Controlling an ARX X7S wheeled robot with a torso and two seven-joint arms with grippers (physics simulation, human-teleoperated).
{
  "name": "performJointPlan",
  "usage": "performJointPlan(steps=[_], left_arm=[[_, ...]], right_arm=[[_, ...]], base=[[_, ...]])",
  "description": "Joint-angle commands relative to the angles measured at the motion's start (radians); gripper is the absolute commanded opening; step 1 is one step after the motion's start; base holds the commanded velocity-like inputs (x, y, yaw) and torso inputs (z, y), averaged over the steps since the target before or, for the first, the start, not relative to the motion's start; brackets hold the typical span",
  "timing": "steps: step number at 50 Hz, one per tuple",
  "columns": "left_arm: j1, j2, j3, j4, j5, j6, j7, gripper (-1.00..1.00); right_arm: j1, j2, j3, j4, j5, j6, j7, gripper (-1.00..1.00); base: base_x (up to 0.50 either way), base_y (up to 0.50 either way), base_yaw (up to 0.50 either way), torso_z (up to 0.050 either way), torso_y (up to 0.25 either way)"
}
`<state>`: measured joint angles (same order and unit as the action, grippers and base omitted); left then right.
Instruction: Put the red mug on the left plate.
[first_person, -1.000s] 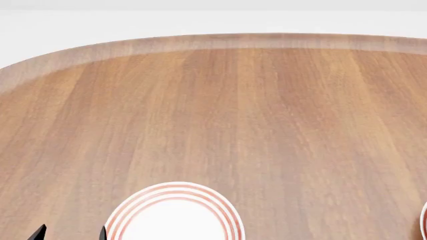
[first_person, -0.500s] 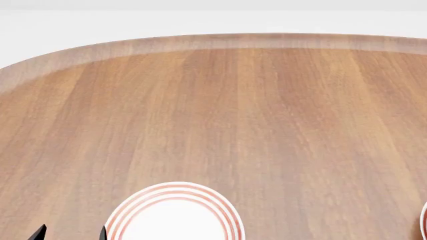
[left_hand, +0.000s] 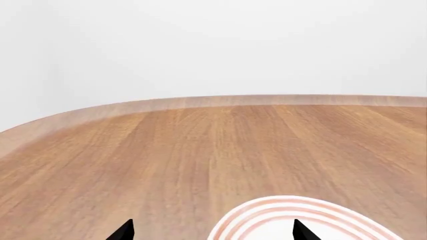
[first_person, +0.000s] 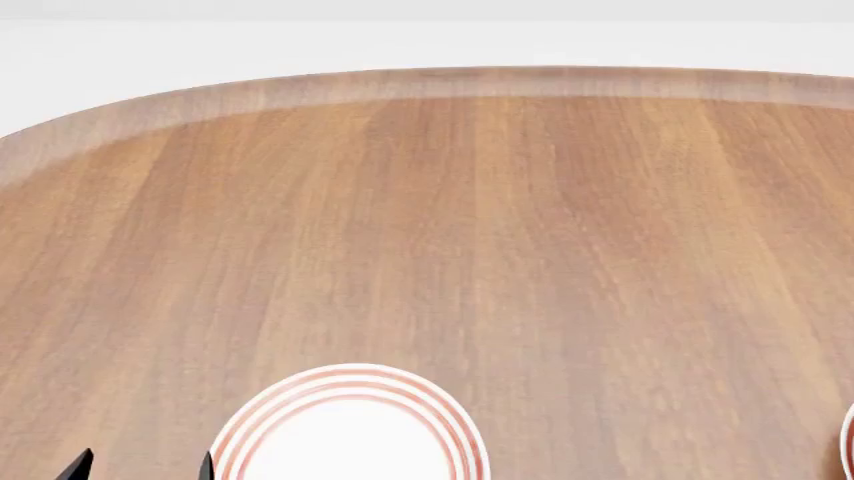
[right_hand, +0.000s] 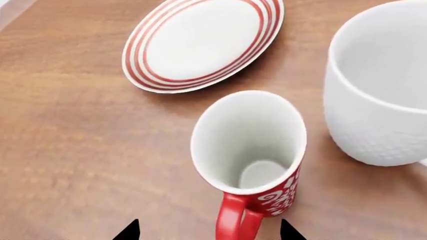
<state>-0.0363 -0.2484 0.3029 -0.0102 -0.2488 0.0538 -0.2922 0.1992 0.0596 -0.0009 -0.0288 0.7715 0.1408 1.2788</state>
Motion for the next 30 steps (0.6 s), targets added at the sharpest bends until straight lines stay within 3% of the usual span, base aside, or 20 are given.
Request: performJointPlan(steps=[1, 30], left_arm=[[0.001, -0.005, 0.004, 0.008, -0.004, -0.003, -0.005, 1.0], [-0.004, -0.01, 0.014, -0.007, -0.011, 0.01, -0.011, 1.0]], right_arm=[[0.032, 0.005, -0.011, 0.049, 0.005, -0.02, 0.005, 1.0], [0.055, 0.017, -0.01, 0.142, 0.077, -0.047, -0.01, 1.0]], base=[[0.0, 0.0, 0.0, 0.0, 0.0], [0.0, 0.0, 0.0, 0.0, 0.0]])
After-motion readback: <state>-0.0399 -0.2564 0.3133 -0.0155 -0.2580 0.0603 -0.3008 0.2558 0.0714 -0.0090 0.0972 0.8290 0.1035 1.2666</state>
